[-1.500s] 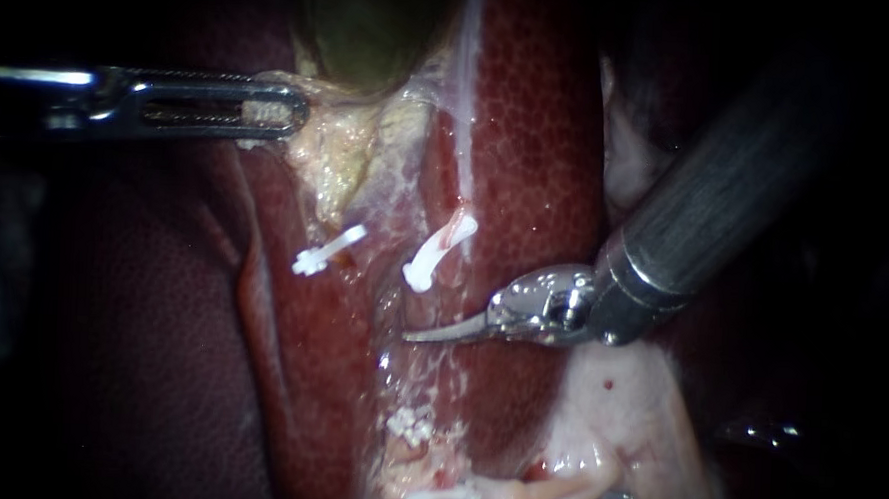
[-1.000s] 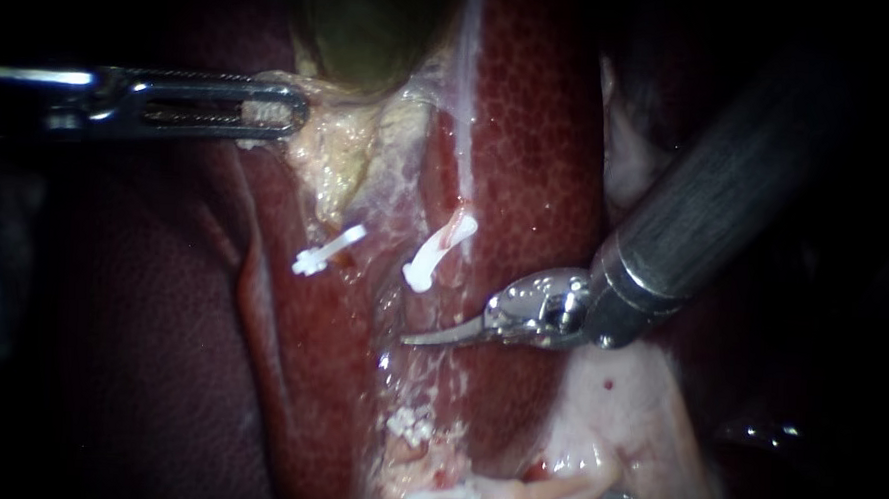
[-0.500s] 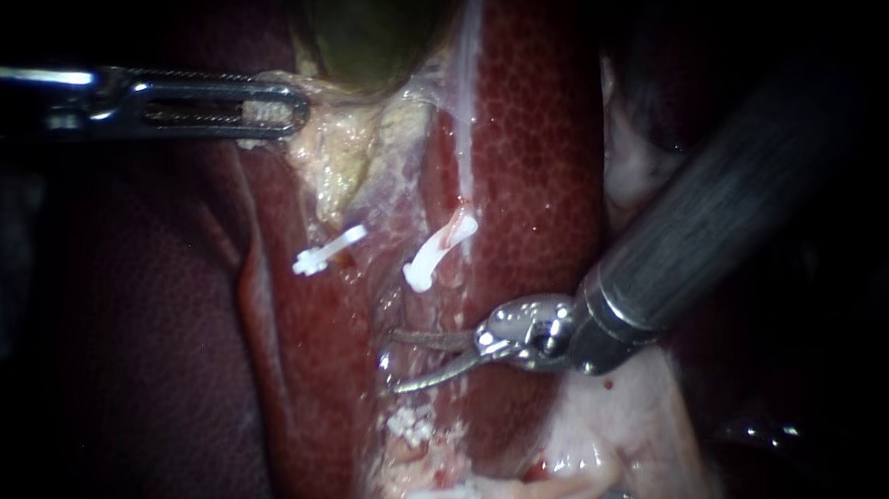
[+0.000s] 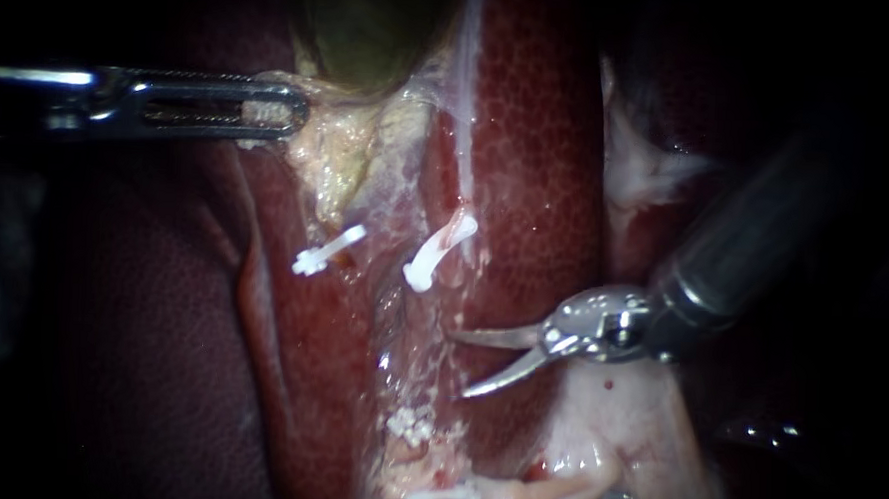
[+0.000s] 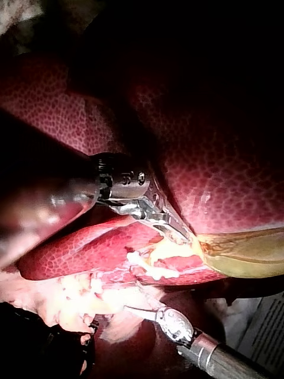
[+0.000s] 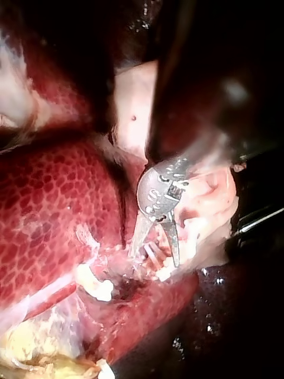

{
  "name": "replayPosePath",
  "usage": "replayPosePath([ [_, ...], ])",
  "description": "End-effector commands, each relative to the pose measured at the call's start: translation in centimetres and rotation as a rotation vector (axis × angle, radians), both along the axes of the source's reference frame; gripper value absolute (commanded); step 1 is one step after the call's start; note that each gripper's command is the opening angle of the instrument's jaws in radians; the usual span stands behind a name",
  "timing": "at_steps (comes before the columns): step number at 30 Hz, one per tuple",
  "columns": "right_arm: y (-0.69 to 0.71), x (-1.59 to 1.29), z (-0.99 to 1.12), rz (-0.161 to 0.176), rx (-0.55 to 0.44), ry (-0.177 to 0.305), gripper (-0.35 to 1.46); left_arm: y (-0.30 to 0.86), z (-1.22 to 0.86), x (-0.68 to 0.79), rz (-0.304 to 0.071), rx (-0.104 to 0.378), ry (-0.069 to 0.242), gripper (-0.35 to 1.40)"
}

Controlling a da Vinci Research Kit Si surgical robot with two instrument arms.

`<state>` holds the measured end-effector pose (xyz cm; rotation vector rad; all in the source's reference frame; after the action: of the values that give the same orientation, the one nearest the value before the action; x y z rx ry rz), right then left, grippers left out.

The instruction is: Go back from the cut right tube

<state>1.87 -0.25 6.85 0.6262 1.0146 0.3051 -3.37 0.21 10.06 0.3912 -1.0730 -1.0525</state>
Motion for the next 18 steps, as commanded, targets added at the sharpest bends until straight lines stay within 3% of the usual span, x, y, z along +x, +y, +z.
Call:
replayPosePath([
  [1,0.05,-0.05,-0.09,0.008,-0.016,-0.002,1.43,0.0,0.0,0.0,0.0,0.0,0.0,-0.35],
  [10,0.34,-0.28,-0.66,0.033,-0.118,0.02,1.43,-0.01,0.02,-0.02,-0.001,-0.001,0.001,-0.35],
  [18,0.46,-0.32,-0.9,0.051,-0.169,0.045,1.43,-0.08,0.1,-0.11,-0.003,-0.007,0.003,-0.35],
])
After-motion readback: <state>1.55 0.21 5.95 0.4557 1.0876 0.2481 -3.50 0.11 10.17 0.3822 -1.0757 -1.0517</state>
